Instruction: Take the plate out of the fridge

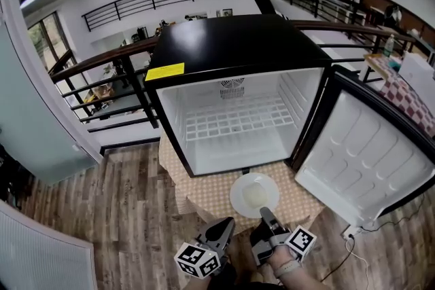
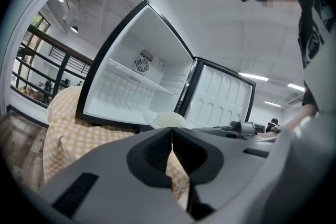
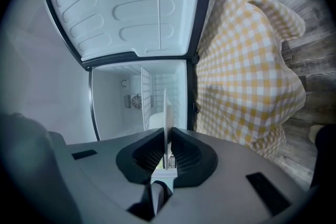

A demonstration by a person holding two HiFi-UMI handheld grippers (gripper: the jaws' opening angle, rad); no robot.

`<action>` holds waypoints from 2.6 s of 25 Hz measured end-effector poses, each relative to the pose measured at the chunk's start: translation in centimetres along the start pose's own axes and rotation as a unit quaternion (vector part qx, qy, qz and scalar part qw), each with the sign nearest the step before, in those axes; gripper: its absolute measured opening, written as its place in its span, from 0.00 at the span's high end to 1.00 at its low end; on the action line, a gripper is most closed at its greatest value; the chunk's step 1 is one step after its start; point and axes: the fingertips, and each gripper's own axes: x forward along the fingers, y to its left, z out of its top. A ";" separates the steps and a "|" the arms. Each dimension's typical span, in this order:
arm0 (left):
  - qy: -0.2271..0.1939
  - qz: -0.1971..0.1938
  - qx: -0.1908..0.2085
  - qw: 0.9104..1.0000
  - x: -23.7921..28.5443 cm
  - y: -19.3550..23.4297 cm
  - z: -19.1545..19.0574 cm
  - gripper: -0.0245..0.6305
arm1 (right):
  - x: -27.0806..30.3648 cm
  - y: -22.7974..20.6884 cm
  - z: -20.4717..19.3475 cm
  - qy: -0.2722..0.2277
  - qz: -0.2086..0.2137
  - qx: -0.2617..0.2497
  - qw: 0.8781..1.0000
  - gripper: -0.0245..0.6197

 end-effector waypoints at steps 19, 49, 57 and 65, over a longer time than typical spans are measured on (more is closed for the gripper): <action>-0.013 0.025 -0.001 1.000 -1.5 -4.4 -2.2 0.95 | -5.5 -0.2 -0.2 0.034 -0.005 0.001 0.999 0.89; -0.013 0.028 0.011 0.999 -4.5 -8.3 -4.5 0.95 | -11.3 -1.1 0.0 0.016 -0.001 0.018 1.000 0.89; -0.008 0.025 0.011 1.000 -6.7 -8.8 -4.6 0.95 | -12.7 -0.8 -1.7 0.012 -0.004 0.017 1.000 0.89; -0.009 0.014 0.011 1.000 -8.2 -9.5 -4.7 0.95 | -14.2 -0.7 -2.9 0.006 -0.007 0.013 1.000 0.89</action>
